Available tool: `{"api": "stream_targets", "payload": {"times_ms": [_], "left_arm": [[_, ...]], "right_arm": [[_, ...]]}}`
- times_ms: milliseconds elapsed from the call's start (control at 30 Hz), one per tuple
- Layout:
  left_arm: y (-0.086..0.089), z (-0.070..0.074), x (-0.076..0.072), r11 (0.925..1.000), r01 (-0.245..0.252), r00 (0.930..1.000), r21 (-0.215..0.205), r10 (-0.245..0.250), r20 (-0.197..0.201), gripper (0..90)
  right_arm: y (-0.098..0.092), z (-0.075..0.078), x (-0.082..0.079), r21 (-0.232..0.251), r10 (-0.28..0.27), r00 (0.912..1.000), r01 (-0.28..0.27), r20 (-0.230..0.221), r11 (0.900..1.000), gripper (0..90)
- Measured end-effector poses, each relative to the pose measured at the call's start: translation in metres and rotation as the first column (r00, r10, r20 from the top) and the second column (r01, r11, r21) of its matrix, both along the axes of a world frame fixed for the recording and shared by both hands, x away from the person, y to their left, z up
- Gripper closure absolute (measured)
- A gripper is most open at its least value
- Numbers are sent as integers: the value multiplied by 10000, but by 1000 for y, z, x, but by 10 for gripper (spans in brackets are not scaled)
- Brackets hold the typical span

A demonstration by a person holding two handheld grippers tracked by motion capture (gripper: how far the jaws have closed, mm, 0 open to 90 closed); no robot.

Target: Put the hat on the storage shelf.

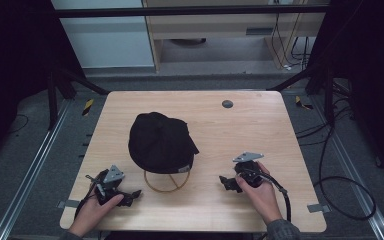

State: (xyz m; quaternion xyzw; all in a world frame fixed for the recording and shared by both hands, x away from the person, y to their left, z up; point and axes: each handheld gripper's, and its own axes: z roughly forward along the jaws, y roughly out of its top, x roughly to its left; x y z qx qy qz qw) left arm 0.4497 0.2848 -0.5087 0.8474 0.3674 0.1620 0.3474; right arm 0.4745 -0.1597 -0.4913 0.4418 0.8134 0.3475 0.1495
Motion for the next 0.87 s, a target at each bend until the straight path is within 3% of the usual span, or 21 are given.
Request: {"api": "stream_targets", "payload": {"times_ms": [100,233,333,467,633,867], "left_arm": [[0,0,0,10000,-1,10000,-4,1,5,0],[0,0,0,10000,0,10000,2,0,2,0],[0,0,0,10000,0,10000,4,0,1,0],[0,0,0,10000,2,10000,3,-2,2,0],[0,0,0,10000,-2,10000,3,2,1,0],[0,0,0,10000,-18,10000,-1,18,-6,0]], "right_arm": [[4,-4,2,185,-28,10000,29,-40,9998,106],[9,-11,4,12,-105,9999,105,-96,9999,103],[11,-13,4,-51,-114,9999,114,54,9999,95],[14,-16,4,-482,-108,9992,127,394,9988,72],[13,-20,3,-331,-39,9975,62,712,9994,42],[10,-20,3,-338,197,9972,-173,715,9993,37]]}}
